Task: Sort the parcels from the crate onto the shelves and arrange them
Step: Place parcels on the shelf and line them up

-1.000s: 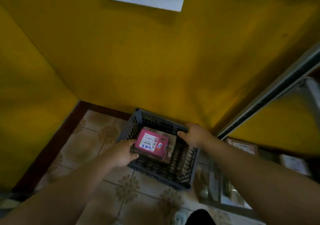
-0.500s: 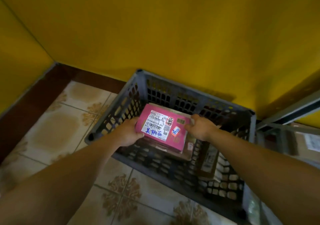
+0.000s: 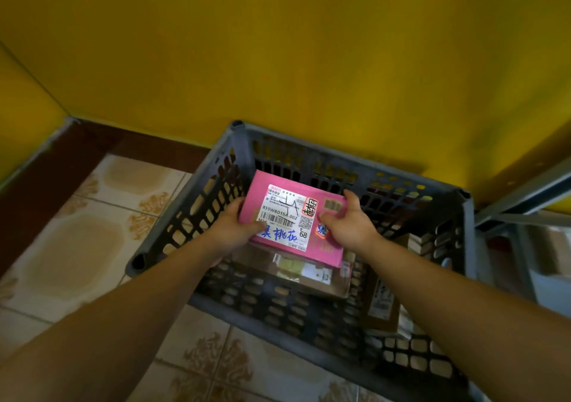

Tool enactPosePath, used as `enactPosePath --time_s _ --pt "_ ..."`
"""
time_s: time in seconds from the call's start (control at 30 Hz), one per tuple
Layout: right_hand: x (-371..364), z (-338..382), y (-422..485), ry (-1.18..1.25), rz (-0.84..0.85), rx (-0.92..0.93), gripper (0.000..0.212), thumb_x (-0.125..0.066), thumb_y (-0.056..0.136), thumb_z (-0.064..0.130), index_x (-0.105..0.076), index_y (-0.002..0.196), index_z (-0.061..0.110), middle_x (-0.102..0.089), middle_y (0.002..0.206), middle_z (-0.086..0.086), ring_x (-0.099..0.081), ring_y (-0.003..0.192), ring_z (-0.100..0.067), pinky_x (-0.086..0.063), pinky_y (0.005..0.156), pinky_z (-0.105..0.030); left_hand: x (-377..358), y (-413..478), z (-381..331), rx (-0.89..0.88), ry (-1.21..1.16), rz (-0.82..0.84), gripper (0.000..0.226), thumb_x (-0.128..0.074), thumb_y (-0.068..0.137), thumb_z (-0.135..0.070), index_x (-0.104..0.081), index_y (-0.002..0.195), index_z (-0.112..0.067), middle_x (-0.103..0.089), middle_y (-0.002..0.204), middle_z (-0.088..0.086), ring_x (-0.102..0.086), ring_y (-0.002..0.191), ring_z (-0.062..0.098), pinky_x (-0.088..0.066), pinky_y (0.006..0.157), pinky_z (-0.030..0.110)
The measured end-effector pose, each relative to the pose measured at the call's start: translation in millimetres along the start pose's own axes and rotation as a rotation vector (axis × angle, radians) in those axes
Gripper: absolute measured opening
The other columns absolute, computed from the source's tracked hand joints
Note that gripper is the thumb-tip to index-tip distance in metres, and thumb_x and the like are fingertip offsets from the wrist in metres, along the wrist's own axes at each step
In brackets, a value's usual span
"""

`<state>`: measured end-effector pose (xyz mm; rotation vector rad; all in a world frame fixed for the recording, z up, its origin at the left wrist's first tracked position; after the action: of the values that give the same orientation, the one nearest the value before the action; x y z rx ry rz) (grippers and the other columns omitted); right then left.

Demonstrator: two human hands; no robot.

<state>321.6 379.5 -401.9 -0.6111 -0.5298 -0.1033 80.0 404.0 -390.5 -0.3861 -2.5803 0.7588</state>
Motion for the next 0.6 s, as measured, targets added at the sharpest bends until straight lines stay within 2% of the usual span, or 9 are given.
enactPosePath --time_s 0.13,0.27,0.37,0.47,0.53,0.6 --pt "10.8 7.3 5.2 0.131 -0.058 0.054 0.079 -0.060 0.098 0.029 -0.008 0.158 0.028 -0.064 0.112 0.000 -0.067 0.088 -0.021 -0.055 0.080 -0.036 3.3 8.3 -1.3 -0.026 -0.226 -0.015 0.070 -0.066 0.090 -0.019 -0.028 0.148 -0.029 -0.058 0.129 0.006 -0.064 0.094 0.015 -0.054 0.073 0.031" --pt "5.6 7.3 8.8 0.115 -0.043 0.080 0.084 -0.062 0.097 0.027 -0.006 0.158 0.029 -0.059 0.134 -0.004 -0.063 0.110 -0.026 -0.051 0.092 -0.035 12.9 10.8 2.6 -0.047 -0.275 -0.092 0.067 -0.066 0.091 -0.019 -0.031 0.147 -0.026 -0.058 0.129 0.006 -0.065 0.097 0.018 -0.054 0.071 0.030" --pt "1.1 5.2 10.4 0.000 -0.020 0.065 0.074 -0.052 0.100 0.040 -0.007 0.158 0.030 -0.054 0.141 -0.008 -0.058 0.121 -0.033 -0.050 0.100 -0.044 20.7 9.7 2.3 -0.067 -0.263 -0.161 0.061 -0.065 0.092 -0.020 -0.036 0.145 -0.023 -0.060 0.128 0.007 -0.065 0.095 0.016 -0.053 0.070 0.026" --pt "13.7 -4.6 13.4 -0.215 -0.050 0.029 0.060 -0.036 0.105 0.043 -0.018 0.157 0.019 -0.051 0.144 -0.015 -0.054 0.123 -0.034 -0.047 0.098 -0.041 20.0 11.4 3.7 -0.073 -0.232 -0.186 0.060 -0.063 0.093 -0.020 -0.035 0.146 -0.022 -0.059 0.130 0.006 -0.062 0.093 0.014 -0.050 0.066 0.020" --pt "23.5 -21.9 12.6 -0.295 -0.062 -0.041 0.062 -0.037 0.104 0.045 -0.019 0.156 0.016 -0.040 0.152 -0.017 -0.048 0.130 -0.036 -0.044 0.102 -0.042 16.8 10.6 2.7 -0.056 -0.177 -0.192 0.061 -0.060 0.095 -0.023 -0.031 0.149 -0.022 -0.056 0.130 0.002 -0.056 0.092 0.010 -0.045 0.061 0.015" --pt "27.2 -37.2 7.3 -0.367 -0.048 -0.077 0.066 -0.043 0.101 0.048 -0.022 0.155 0.017 -0.038 0.152 -0.017 -0.043 0.133 -0.038 -0.042 0.106 -0.044 12.6 13.2 7.7 -0.012 -0.141 -0.180 0.060 -0.057 0.097 -0.025 -0.029 0.149 -0.023 -0.055 0.131 0.002 -0.054 0.095 0.012 -0.047 0.067 0.019"
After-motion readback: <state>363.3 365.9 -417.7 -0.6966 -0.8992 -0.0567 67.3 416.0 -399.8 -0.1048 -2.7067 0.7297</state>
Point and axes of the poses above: each hand's wrist, its own y-axis towards the middle knuckle, its own x-axis out of the back of the hand, z = x × y, the point moved 10 cm from there along y, towards the middle knuckle
